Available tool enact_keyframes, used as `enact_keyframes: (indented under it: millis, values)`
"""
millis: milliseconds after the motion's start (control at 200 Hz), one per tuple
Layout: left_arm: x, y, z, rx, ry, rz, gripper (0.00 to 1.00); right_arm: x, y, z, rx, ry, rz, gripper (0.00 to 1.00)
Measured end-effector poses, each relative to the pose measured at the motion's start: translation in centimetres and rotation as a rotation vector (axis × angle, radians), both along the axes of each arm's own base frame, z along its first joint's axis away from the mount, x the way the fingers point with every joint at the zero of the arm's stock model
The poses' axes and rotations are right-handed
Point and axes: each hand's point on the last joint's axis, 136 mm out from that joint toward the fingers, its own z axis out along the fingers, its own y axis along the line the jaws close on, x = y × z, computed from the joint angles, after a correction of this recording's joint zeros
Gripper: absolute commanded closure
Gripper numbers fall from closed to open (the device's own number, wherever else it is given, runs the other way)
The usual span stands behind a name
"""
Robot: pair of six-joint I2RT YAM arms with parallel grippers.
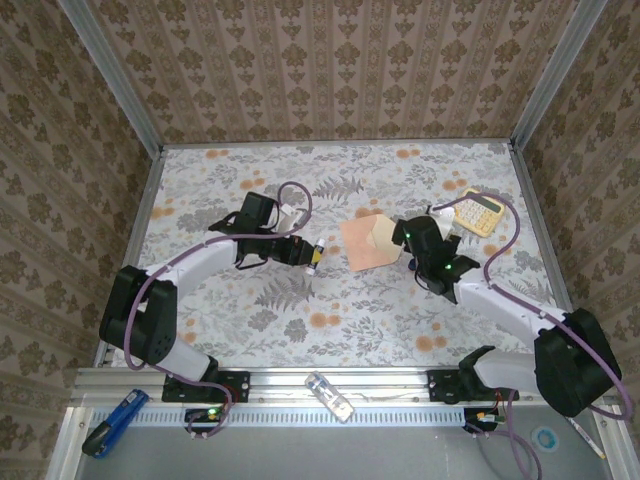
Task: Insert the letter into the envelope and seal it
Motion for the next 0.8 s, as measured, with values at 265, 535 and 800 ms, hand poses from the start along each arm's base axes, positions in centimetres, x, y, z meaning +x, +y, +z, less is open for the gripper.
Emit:
enact_keyframes:
  millis: [265, 535, 800]
  values:
    - [3.0, -0.6, 2.4, -0.024, -0.077, 0.094, 0.9, 1.3, 3.6, 2.5, 0.175, 0.054, 0.24, 0.05]
    - [7.4, -0.5, 6.1, -0.148, -0.131, 0.361, 0.93, 1.8, 12.3, 7.2, 0.354, 0.097, 0.657, 0.24]
    - [8.8, -1.4, 9.2, -0.329, -0.104, 0.485, 0.93, -0.1, 17.9, 6.9, 0.427, 0.175, 0.886, 0.34]
